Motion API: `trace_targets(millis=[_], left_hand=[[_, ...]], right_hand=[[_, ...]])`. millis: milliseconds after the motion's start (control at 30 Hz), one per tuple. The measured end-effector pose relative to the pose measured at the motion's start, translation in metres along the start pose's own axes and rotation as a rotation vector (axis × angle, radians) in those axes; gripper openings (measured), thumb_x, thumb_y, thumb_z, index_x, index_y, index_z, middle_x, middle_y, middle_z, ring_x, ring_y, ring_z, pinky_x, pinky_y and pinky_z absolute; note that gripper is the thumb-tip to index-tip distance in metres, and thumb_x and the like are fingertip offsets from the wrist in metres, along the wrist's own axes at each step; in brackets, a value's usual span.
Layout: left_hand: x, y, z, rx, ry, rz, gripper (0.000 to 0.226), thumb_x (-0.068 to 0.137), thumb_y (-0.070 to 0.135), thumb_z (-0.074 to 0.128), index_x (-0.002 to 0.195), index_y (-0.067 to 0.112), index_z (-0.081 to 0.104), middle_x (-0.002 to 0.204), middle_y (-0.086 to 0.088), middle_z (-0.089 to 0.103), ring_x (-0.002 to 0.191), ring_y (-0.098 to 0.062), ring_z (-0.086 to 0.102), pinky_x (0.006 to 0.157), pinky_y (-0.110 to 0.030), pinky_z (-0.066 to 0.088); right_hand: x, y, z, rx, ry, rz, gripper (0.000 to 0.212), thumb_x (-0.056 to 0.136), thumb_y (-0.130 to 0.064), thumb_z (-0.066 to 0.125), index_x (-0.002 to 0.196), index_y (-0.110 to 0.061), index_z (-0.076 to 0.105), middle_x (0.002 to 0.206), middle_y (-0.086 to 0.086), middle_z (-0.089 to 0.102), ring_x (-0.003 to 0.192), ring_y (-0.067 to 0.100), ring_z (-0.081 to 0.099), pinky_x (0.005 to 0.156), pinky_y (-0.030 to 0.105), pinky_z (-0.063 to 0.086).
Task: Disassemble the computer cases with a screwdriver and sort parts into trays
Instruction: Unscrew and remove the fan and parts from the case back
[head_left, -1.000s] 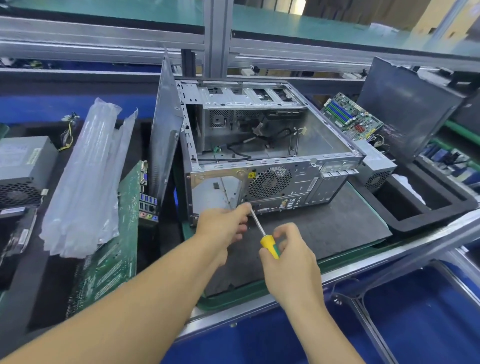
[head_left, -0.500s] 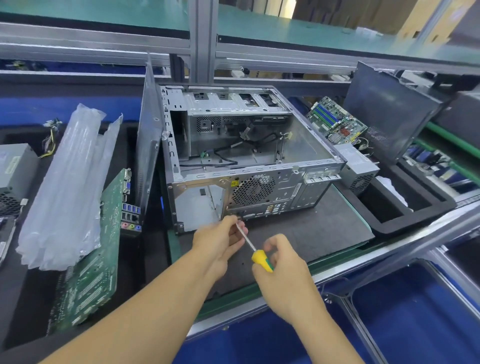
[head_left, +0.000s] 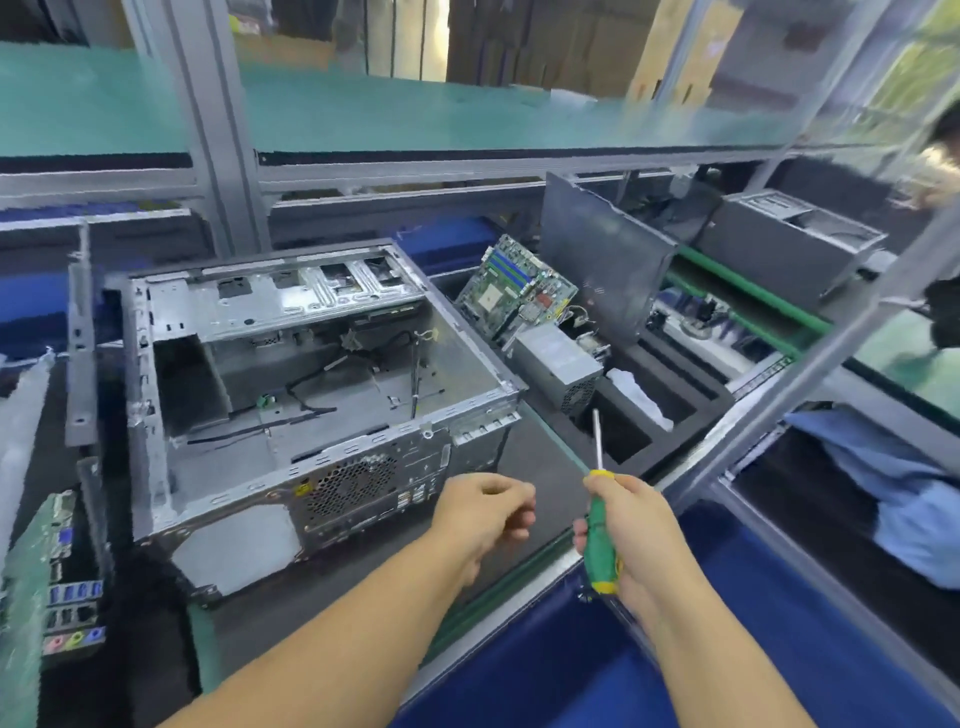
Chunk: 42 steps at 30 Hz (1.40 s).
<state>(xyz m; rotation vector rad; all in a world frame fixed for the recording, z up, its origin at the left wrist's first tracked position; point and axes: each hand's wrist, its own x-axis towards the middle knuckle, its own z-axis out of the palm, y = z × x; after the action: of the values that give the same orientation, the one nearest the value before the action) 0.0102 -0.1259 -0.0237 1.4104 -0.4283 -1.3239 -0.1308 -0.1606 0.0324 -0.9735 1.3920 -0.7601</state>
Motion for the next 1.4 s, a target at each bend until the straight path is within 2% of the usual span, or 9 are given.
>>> trace_targets(millis=[233,400,500,600,700,867,1100,1300,1400], left_hand=[[0.123,0.02,0.116,0.276,0.116,0.07,0.016,0.083,0.011,0.077,0.069,0.009,0.069,0.053,-0.003,0.067,0.046,-0.012,0.061,0.052,-0.027,0.057],[0.18,0.014,0.153,0.575,0.196,0.04,0.026,0.081,0.005,0.067,0.057,0.014,0.068,0.052,-0.001,0.067,0.053,-0.011,0.063,0.06,-0.025,0.056],[0.191,0.013,0.157,0.689,0.171,0.007,0.022,0.085,-0.002,0.059,0.071,0.013,0.067,0.072,-0.005,0.065,0.062,-0.013,0.058,0.054,-0.023,0.044],[0.174,0.019,0.153,0.691,0.134,0.037,0.023,0.091,-0.005,0.051,0.091,0.009,0.069,0.075,-0.012,0.068,0.053,-0.009,0.065,0.057,-0.025,0.057],[0.133,0.036,0.145,0.757,0.11,0.185,0.027,0.093,0.013,0.051,0.102,0.021,0.075,0.084,-0.002,0.076,0.076,-0.013,0.072,0.076,-0.033,0.059],[0.06,0.092,0.109,0.773,0.1,0.446,0.02,0.093,0.023,0.051,0.1,0.023,0.07,0.097,-0.001,0.073,0.089,-0.022,0.067,0.078,-0.039,0.056],[-0.016,0.151,-0.011,1.26,0.175,0.705,0.024,0.089,0.02,0.055,0.111,0.013,0.062,0.112,-0.008,0.061,0.11,-0.028,0.054,0.09,-0.042,0.046],[-0.038,0.157,-0.121,1.521,-0.194,0.001,0.11,0.069,0.084,0.058,0.154,0.021,0.031,0.16,0.003,0.032,0.144,-0.02,0.034,0.118,-0.04,0.028],[-0.03,0.141,-0.131,1.526,-0.248,-0.096,0.1,0.076,0.076,0.061,0.154,0.02,0.033,0.154,0.002,0.04,0.137,-0.021,0.043,0.114,-0.039,0.034]], right_hand=[[0.106,-0.048,-0.074,-0.018,0.113,-0.033,0.006,0.095,-0.022,0.06,0.098,-0.017,0.064,0.058,0.001,0.063,0.053,0.02,0.06,0.061,0.039,0.052],[0.162,-0.058,-0.096,-0.138,0.073,-0.016,0.007,0.097,-0.019,0.058,0.103,-0.02,0.062,0.093,0.009,0.062,0.055,0.017,0.061,0.06,0.035,0.055],[0.182,-0.066,-0.092,-0.177,0.029,0.016,0.011,0.099,-0.023,0.057,0.101,-0.014,0.063,0.074,0.009,0.064,0.056,0.02,0.06,0.055,0.034,0.051],[0.189,-0.071,-0.083,-0.189,0.001,0.024,0.018,0.101,-0.026,0.054,0.097,-0.011,0.062,0.063,0.009,0.065,0.061,0.024,0.06,0.057,0.032,0.045],[0.176,-0.076,-0.066,-0.116,-0.058,-0.024,0.013,0.099,-0.015,0.053,0.095,-0.012,0.065,0.066,0.01,0.068,0.06,0.02,0.066,0.051,0.029,0.048],[0.127,-0.082,-0.026,0.193,-0.218,-0.223,0.019,0.102,-0.015,0.052,0.097,-0.02,0.069,0.08,0.007,0.069,0.07,0.02,0.066,0.053,0.029,0.052],[0.03,-0.038,0.029,0.245,-0.321,-0.284,0.03,0.105,-0.02,0.047,0.093,-0.034,0.071,0.078,0.001,0.061,0.05,0.014,0.052,0.041,0.025,0.042],[-0.049,0.047,0.059,0.196,-0.347,-0.17,0.034,0.105,-0.018,0.043,0.092,-0.031,0.071,0.079,0.005,0.06,0.052,0.017,0.048,0.041,0.029,0.038],[-0.07,0.089,0.064,0.07,-0.385,-0.14,0.024,0.105,-0.022,0.05,0.096,-0.032,0.07,0.078,0.004,0.06,0.054,0.017,0.048,0.042,0.029,0.039]])
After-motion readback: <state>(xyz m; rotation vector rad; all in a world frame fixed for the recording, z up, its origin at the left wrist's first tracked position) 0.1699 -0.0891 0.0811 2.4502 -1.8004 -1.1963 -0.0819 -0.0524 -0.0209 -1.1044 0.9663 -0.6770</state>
